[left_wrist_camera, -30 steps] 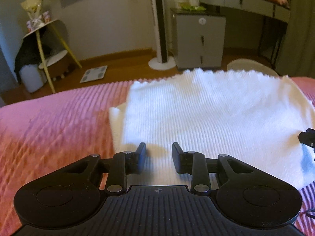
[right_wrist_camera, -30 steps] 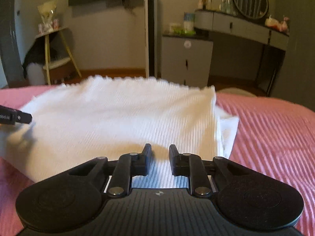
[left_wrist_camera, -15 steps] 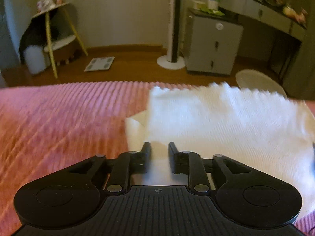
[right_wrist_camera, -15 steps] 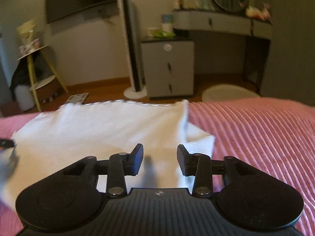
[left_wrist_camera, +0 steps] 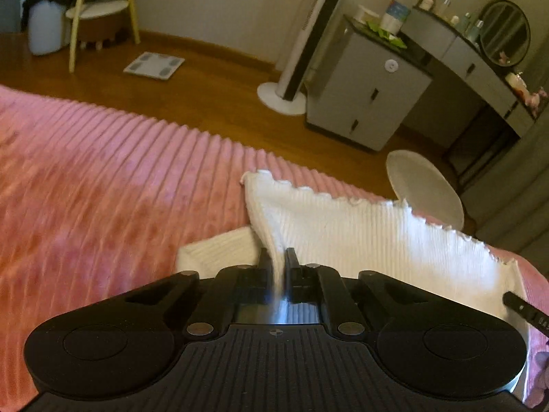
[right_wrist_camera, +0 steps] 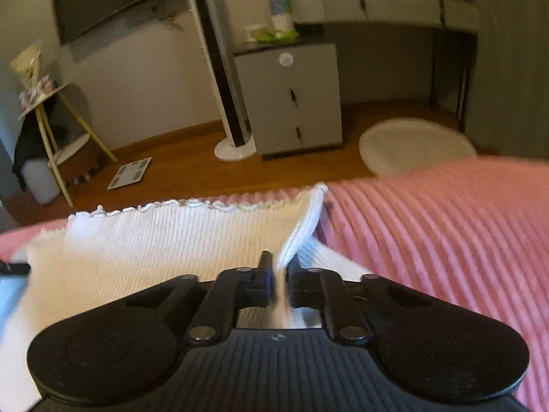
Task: Fold small clothes
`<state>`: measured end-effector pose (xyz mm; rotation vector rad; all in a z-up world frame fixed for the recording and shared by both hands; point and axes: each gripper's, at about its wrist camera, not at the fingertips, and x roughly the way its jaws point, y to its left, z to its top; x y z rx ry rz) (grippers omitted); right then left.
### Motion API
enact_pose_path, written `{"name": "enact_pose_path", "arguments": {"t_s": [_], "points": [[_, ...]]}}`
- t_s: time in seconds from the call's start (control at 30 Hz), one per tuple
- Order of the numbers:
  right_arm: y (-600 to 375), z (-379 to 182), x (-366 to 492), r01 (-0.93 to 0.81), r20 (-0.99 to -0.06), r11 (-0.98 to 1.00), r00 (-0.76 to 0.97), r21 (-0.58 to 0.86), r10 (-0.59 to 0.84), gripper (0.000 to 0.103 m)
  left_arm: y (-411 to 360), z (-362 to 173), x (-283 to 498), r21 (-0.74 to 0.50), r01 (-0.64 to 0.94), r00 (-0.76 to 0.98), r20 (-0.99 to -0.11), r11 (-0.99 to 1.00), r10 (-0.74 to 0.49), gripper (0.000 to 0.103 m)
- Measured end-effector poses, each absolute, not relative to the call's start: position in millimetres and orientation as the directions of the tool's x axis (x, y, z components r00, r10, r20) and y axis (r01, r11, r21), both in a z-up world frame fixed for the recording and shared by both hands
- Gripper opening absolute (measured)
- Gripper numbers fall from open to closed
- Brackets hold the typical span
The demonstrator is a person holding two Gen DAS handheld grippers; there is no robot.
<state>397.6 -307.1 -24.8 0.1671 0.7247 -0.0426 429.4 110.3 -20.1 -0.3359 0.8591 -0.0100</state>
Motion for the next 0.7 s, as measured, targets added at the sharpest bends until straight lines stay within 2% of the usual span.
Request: {"name": "enact_pose_path", "arguments": {"t_s": [0.13, 0.17, 0.27, 0.33, 0.4, 0.47, 0.5, 0.57, 0.63, 0.7], "points": [[-293, -6, 383, 0.086, -0.521, 0.996, 0.851, 0.019, -0.063, 0.007, 102, -4, 415, -0.205, -0.102, 0.760, -0.647, 0.973, -0.057, 0.009], [-290, -7, 383, 0.102, -0.511, 0.995, 0.855, -0.008, -0.092, 0.007, 102, -4, 412, -0.196, -0.107, 0.776, -0.629, 0.975, -0.042, 0.009], [-286, -23, 390, 0.122, -0.551, 0.991, 0.824, -0.059, -0.134, 0.007, 93, -13, 411, -0.102, -0.119, 0.774, -0.633, 0.988, 0.028, 0.009], [-282, -37, 393, 0.132, -0.580, 0.983, 0.794, -0.125, -0.180, 0.007, 89, -29, 415, -0.042, -0.127, 0.730, -0.681, 0.991, 0.065, 0.009], [-281, -44, 397, 0.125, -0.615, 0.982, 0.766, -0.143, -0.187, 0.007, 85, -34, 413, -0.008, -0.127, 0.730, -0.678, 0.992, 0.088, 0.015], [-280, -40, 399, 0.137, -0.628, 0.976, 0.749, -0.168, -0.213, 0.016, 86, -27, 411, -0.010, -0.126, 0.732, -0.676, 0.992, 0.086, 0.019], [-278, -34, 397, 0.156, -0.618, 0.970, 0.749, -0.187, -0.239, 0.024, 89, -22, 409, -0.026, -0.134, 0.730, -0.678, 0.991, 0.081, 0.022], [-272, -18, 383, 0.181, -0.578, 0.967, 0.776, -0.178, -0.251, 0.025, 95, -12, 402, -0.060, -0.134, 0.737, -0.674, 0.989, 0.059, 0.020], [-264, -5, 357, 0.146, -0.550, 0.984, 0.816, -0.103, -0.178, 0.024, 95, -4, 387, -0.094, -0.119, 0.748, -0.663, 0.988, 0.027, 0.023], [-250, -1, 325, 0.080, -0.535, 0.995, 0.839, -0.059, -0.099, 0.024, 93, 0, 368, -0.151, -0.087, 0.755, -0.655, 0.985, -0.034, 0.037]]}}
